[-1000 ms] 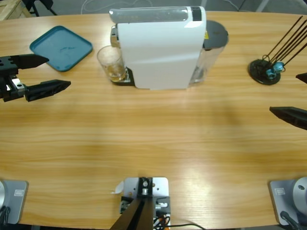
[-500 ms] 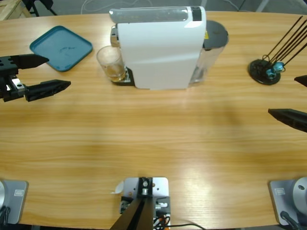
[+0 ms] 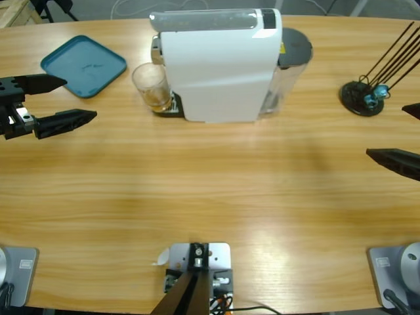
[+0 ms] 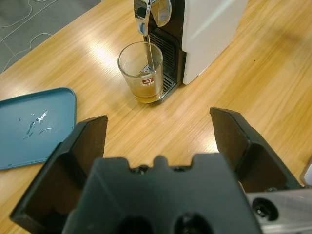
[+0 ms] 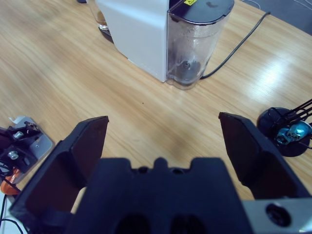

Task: Pour coffee

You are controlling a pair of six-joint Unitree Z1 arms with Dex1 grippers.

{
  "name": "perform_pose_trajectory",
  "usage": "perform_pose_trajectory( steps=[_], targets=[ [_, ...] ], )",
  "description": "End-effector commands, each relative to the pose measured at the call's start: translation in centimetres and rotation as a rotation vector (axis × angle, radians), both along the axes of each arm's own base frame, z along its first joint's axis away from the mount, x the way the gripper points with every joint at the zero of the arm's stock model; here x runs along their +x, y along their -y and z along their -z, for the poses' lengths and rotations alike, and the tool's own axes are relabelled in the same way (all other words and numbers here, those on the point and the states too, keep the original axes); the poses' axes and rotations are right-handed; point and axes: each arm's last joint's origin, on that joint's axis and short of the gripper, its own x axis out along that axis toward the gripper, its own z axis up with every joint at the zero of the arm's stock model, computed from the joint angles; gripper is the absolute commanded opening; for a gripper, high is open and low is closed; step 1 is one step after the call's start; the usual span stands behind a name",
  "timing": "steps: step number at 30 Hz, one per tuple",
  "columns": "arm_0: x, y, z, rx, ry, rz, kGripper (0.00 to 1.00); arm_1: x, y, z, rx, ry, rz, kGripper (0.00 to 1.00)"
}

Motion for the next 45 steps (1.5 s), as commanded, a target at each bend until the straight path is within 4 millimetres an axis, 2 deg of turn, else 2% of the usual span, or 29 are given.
perform_pose_trajectory(
  steps=[1, 21, 27, 29, 35, 45],
  targets=[
    [-0.2, 0.1, 1.4, 0.021, -0.048, 0.016, 0.908, 0.3, -0.4, 1.0, -0.015, -0.048, -0.016, 1.000],
    [0.4, 0.7, 1.4, 0.005, -0.033, 0.015, 0.908, 0.6, -0.6, 1.1, -0.020, -0.060, -0.015, 1.000],
    [2.5, 2.6, 2.3, -0.013, -0.058, -0.003, 0.917, 0.5, -0.6, 1.1, -0.018, -0.058, -0.017, 1.000],
    [3.4, 3.4, 2.9, -0.023, -0.072, -0.010, 0.946, 0.5, -0.6, 1.1, -0.015, -0.057, -0.018, 1.000],
    [6.2, 6.0, 5.0, -0.029, -0.083, -0.004, 0.954, 0.3, -0.5, 1.0, -0.011, -0.054, -0.023, 1.000],
    [9.4, 7.6, 6.8, -0.057, -0.115, -0.012, 0.954, 0.2, -0.4, 1.0, -0.007, -0.048, -0.024, 1.000]
  ],
)
